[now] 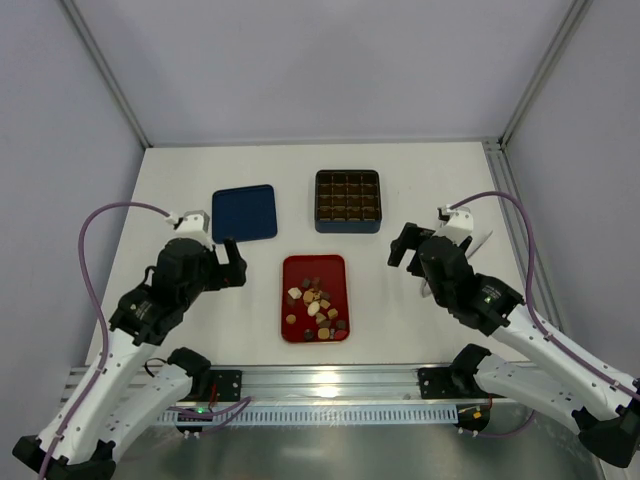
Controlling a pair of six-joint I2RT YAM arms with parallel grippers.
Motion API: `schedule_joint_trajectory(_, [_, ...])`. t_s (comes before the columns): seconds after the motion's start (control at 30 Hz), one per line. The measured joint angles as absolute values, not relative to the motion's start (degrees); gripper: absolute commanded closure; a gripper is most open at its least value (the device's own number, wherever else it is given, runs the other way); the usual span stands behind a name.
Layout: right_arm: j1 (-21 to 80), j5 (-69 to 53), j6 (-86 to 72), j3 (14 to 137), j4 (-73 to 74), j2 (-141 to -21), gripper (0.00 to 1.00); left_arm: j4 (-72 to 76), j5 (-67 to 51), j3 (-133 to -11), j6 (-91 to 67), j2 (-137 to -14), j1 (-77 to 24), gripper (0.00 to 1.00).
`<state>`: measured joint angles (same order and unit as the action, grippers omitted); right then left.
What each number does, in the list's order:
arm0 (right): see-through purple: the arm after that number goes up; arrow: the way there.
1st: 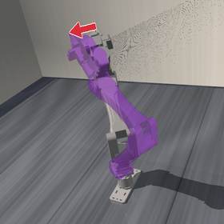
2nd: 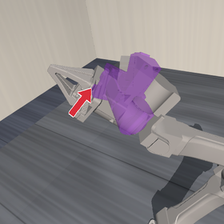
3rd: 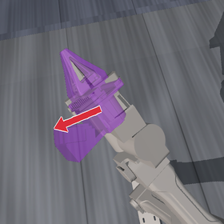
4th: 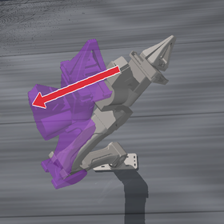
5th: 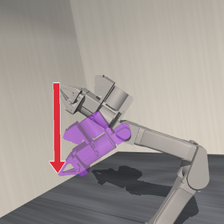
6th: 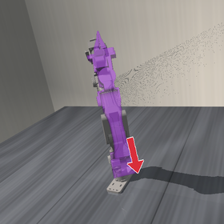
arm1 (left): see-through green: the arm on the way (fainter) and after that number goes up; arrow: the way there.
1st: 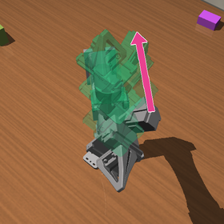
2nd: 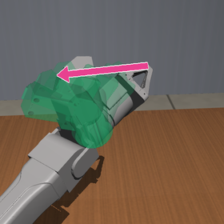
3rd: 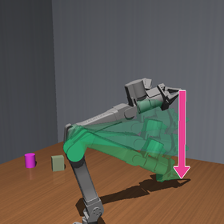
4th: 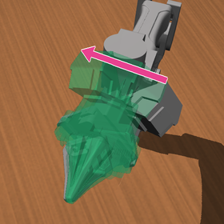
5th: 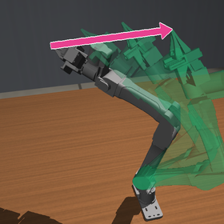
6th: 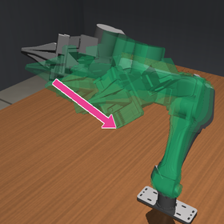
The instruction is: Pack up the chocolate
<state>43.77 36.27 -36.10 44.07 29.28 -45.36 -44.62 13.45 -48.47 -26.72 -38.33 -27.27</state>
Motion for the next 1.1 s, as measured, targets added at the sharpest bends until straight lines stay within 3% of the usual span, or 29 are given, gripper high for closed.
schedule_joint_trajectory(0.4, [42.22, 35.81, -35.83, 48.53, 36.25, -49.6, 0.0, -44.53, 12.88, -48.05, -26.72, -36.29, -27.29, 0.0])
schedule_joint_trajectory(0.67, [22.9, 28.32, -33.8, 49.23, 39.09, -55.57, 0.0, -44.49, 12.16, -47.72, -26.72, -35.48, -27.29, 0.01])
schedule_joint_trajectory(1.1, [10.28, 19.51, -33.26, 45.93, 34.11, -69.19, 0.0, -44.45, 11.35, -47.48, -26.7, -34.26, -27.31, 0.0])
